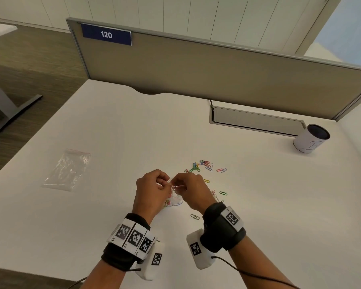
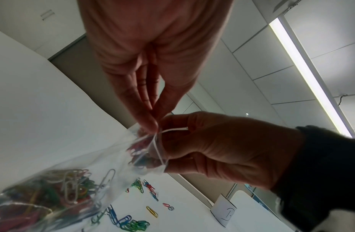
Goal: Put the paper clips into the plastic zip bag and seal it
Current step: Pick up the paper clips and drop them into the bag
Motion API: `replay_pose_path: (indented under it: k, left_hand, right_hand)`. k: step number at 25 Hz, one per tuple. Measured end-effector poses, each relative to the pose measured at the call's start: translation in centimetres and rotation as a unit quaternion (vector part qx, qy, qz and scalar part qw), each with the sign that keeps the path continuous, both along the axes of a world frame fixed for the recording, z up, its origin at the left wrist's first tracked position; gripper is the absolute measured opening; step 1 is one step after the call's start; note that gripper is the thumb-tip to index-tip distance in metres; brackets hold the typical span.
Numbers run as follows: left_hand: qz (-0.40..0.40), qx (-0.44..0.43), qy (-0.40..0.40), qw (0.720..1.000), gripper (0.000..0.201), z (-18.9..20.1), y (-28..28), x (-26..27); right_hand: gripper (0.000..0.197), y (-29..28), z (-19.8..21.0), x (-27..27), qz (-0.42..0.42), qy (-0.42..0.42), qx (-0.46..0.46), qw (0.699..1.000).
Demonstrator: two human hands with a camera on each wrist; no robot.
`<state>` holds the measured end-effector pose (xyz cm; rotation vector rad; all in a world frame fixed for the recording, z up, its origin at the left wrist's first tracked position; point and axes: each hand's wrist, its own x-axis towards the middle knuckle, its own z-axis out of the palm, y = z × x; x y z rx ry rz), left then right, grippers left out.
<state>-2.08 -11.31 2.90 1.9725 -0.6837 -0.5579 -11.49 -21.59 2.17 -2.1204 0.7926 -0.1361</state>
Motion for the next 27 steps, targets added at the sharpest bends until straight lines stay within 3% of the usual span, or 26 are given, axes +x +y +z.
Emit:
replay_pose_path:
  k: [3, 6, 7, 9, 11, 13, 16, 19, 23, 25, 27]
  left_hand:
    - [0.011, -0.005, -0.003, 1.0, 0.009, -0.1, 0.4, 0.6]
    - [0.019, -0.007, -0.005, 1.0, 0.007, 0.2, 1.0, 1.3]
    - [0.021, -0.007, -0.006, 1.0, 0.007, 0.2, 1.3, 1.6]
    - [0.027, -0.009, -0.013, 0.999, 0.008, 0.3, 1.8, 2.4]
    - [0.034, -0.014, -0.014, 0.999, 0.008, 0.3, 2.4, 3.0]
    - [0.037, -0.017, -0.017, 0.999, 0.008, 0.4, 2.8, 3.4]
    - [0.033, -0.015, -0.026, 0.999, 0.008, 0.6, 3.2, 3.3]
    - [0.032, -0.011, -0.023, 0.999, 0.008, 0.5, 3.3, 3.1]
    - [0.028, -0.006, -0.021, 0.999, 0.007, 0.5, 3.1, 3.0]
    - [0.023, -0.007, -0.02, 1.0, 0.007, 0.5, 3.0, 2.9]
    - [0.023, -0.007, -0.019, 1.0, 0.007, 0.5, 2.9, 2.9]
  right_hand:
    - [0.034, 0.3, 0.6, -0.1, 0.04, -0.025, -0.002, 0.999]
    - [0.016, -0.7, 0.5, -0.6, -0.056, -0.143, 0.051, 0.987]
    - [0.011, -1.4, 0.0, -0.9, -0.096, -0.159, 0.026, 0.982]
    - [0.007, -2.7, -2.0, -1.5, -0.122, -0.109, -0.058, 0.985]
    - [0.017, -3.0, -4.4, -1.8, -0.053, 0.005, -0.091, 0.994]
    - [0.032, -2.4, -6.7, -1.4, 0.073, 0.093, -0.096, 0.988]
    - [0.03, -1.7, -8.3, -0.2, 0.174, 0.123, -0.113, 0.971]
    - [0.01, -2.8, -8.5, -0.2, 0.117, 0.058, -0.123, 0.984]
    - [0.009, -4.8, -7.6, -2.1, -0.002, 0.034, -0.103, 0.994]
    - [0.026, -5.2, -6.8, -4.2, -0.071, 0.02, -0.095, 0.993]
    - [0.059, -5.3, -6.2, -6.7, -0.107, 0.081, -0.062, 0.989]
